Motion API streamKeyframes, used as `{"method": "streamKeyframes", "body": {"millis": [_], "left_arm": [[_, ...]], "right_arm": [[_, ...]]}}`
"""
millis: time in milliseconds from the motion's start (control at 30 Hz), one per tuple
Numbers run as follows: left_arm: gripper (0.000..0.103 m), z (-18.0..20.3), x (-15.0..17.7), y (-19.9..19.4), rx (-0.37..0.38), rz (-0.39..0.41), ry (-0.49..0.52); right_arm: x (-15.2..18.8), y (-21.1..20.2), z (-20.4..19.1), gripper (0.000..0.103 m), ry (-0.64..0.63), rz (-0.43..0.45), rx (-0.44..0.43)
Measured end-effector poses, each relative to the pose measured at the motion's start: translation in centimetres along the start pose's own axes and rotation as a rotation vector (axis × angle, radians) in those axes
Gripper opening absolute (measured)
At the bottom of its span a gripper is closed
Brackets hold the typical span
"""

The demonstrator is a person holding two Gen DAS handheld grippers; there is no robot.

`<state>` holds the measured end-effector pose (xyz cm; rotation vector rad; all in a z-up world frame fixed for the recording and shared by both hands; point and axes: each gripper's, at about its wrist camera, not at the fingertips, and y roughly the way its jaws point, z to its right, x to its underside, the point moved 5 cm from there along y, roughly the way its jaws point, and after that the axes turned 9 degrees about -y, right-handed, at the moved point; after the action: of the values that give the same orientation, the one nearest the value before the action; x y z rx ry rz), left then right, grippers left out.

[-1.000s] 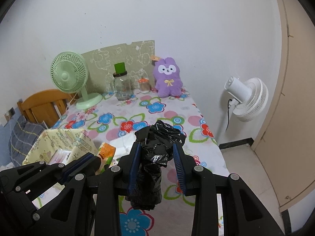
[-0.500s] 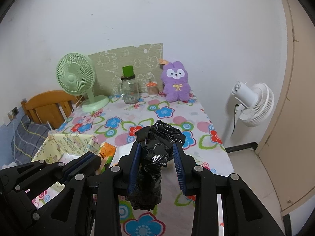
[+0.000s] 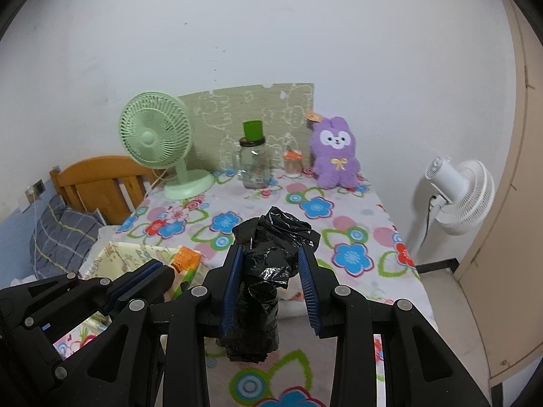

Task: Organize soft objects
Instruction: 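Carry the black bag with the right tool while the left tool carries the snack box toward the fabric box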

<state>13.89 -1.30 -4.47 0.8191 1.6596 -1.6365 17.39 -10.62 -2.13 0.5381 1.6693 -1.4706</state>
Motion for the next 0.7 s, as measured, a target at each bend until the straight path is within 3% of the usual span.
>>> {"method": "streamKeyframes", "body": {"millis": [700], "left_arm": [[0.000,-7.2,1.0,2.6,-0.058,-0.052,-0.075]], "right_arm": [[-1.2,4.6,-7.1,0.037,-0.062,-0.055,-0.082]]}}
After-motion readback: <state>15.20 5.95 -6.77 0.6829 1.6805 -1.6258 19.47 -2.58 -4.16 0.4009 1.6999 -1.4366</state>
